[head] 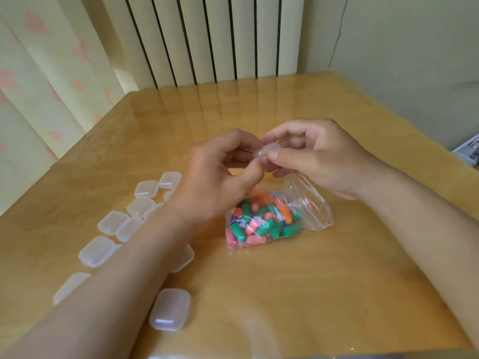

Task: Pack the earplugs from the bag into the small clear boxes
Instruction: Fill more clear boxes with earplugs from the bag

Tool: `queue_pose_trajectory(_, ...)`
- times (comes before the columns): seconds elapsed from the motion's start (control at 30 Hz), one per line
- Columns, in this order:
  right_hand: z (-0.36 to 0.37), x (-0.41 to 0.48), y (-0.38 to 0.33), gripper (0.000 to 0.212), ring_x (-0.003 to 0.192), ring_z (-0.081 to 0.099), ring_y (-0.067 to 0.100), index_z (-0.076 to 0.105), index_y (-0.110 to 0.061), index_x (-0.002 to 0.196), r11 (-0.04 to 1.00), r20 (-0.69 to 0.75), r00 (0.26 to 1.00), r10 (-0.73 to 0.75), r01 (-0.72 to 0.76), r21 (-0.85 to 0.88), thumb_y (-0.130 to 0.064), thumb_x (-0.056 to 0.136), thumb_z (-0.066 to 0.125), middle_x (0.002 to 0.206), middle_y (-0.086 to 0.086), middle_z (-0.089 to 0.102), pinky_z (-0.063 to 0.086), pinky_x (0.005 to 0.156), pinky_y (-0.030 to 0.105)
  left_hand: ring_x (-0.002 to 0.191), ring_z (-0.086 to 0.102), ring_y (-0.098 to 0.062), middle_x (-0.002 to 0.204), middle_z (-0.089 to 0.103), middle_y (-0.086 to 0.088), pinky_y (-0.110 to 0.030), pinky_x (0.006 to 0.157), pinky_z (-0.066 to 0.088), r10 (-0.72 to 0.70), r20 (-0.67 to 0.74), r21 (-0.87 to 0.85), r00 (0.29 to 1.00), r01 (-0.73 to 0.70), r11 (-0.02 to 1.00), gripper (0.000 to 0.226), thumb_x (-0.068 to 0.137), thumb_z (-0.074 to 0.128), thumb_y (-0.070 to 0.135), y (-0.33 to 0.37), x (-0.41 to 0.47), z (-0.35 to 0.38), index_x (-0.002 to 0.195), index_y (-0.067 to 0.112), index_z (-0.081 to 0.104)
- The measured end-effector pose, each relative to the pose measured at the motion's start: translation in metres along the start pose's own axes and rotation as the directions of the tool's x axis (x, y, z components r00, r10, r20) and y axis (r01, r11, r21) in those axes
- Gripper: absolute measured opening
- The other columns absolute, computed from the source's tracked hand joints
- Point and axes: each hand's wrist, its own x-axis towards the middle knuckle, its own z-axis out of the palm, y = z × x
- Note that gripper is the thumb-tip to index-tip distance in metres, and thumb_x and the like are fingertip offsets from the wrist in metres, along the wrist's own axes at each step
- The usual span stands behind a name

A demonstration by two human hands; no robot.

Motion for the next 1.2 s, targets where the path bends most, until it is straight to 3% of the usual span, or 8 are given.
queue_pose_trajectory(0.2,0.003,0.000,0.002,0.030,0.091,0.074,0.021,0.073,-0.013,0.107,0.998,-0.025,0.999,-0.028,0.030,0.051,0.008,0.087,0.069,0.099,0.011,0.077,0.060,0.085,0.033,0.083,0.074,-0.016,0.091,0.074,-0.010,-0.030,0.078,0.060,-0.052,-0.003,-0.020,0.999,0.052,0.998,0.015,0.081,0.076,0.010,-0.001,-0.001,0.000,0.091,0.000,0.070)
queue_pose_trajectory(0.4,0.004,-0.001,-0.002,0.030,0.090,0.071,0.024,0.072,-0.011,0.099,0.989,-0.016,0.999,-0.047,0.049,0.142,0.014,0.083,0.070,0.100,0.016,0.075,0.059,0.081,0.029,0.075,0.073,-0.007,0.084,0.075,-0.002,-0.022,0.071,0.057,-0.083,-0.066,0.005,0.994,0.083,0.997,0.009,0.076,0.075,0.006,0.007,0.001,0.001,0.084,0.003,0.070)
queue_pose_trajectory(0.5,0.004,-0.002,-0.001,0.044,0.087,0.073,0.018,0.071,-0.014,0.108,0.988,0.023,0.999,-0.041,0.038,0.148,0.008,0.070,0.074,0.093,0.009,0.075,0.058,0.079,0.028,0.067,0.070,-0.014,0.074,0.072,-0.007,-0.031,0.061,0.057,-0.068,-0.128,0.009,0.989,0.070,0.998,0.005,0.085,0.070,0.007,0.011,0.004,-0.002,0.082,0.002,0.069)
queue_pose_trajectory(0.73,0.001,-0.004,-0.007,0.046,0.091,0.072,0.015,0.067,-0.017,0.117,0.994,0.067,0.993,-0.098,0.095,0.047,0.005,0.078,0.077,0.103,0.010,0.074,0.057,0.083,0.024,0.060,0.070,-0.029,0.078,0.070,-0.017,-0.041,0.051,0.060,-0.261,-0.164,-0.197,0.952,0.227,0.954,0.010,0.099,0.053,0.001,0.016,0.007,-0.006,0.107,0.006,0.057)
queue_pose_trajectory(0.87,-0.017,-0.003,-0.017,0.018,0.067,0.069,0.021,0.065,-0.010,0.082,0.984,-0.124,0.978,-0.166,0.173,0.049,0.003,0.073,0.071,0.070,0.005,0.067,0.059,0.064,0.033,0.062,0.066,-0.027,0.081,0.064,-0.014,-0.034,0.045,0.056,-0.241,-0.160,-0.068,0.957,0.232,0.970,0.019,0.099,0.045,-0.003,0.012,0.008,-0.008,0.100,0.011,0.057)
queue_pose_trajectory(0.93,-0.027,-0.008,-0.021,0.019,0.056,0.069,0.028,0.059,-0.003,0.074,0.995,-0.035,0.996,-0.088,0.089,0.044,0.013,0.075,0.069,0.059,0.013,0.064,0.058,0.053,0.038,0.055,0.064,-0.017,0.080,0.063,-0.012,-0.031,0.042,0.051,-0.198,-0.121,0.006,0.973,0.200,0.980,0.020,0.098,0.044,-0.003,0.013,0.005,-0.006,0.099,0.010,0.059)
queue_pose_trajectory(1.03,-0.030,-0.016,-0.019,0.016,0.056,0.071,0.027,0.062,0.004,0.075,0.974,0.233,0.962,0.141,-0.093,-0.206,0.019,0.080,0.064,0.062,0.016,0.070,0.059,0.052,0.034,0.049,0.064,-0.013,0.083,0.062,-0.014,-0.028,0.040,0.047,-0.195,-0.065,0.014,0.979,0.197,0.980,0.022,0.099,0.046,-0.002,0.015,0.002,-0.001,0.098,0.016,0.059)
queue_pose_trajectory(1.2,-0.022,-0.012,-0.010,0.027,0.052,0.068,0.026,0.057,-0.013,0.093,0.897,0.203,0.944,0.261,-0.159,-0.412,0.012,0.082,0.059,0.075,0.013,0.073,0.053,0.049,0.031,0.052,0.063,-0.008,0.083,0.062,-0.012,-0.034,0.041,0.051,-0.201,-0.082,0.044,0.976,0.205,0.978,0.021,0.098,0.048,-0.001,0.014,0.002,-0.003,0.100,0.015,0.060)
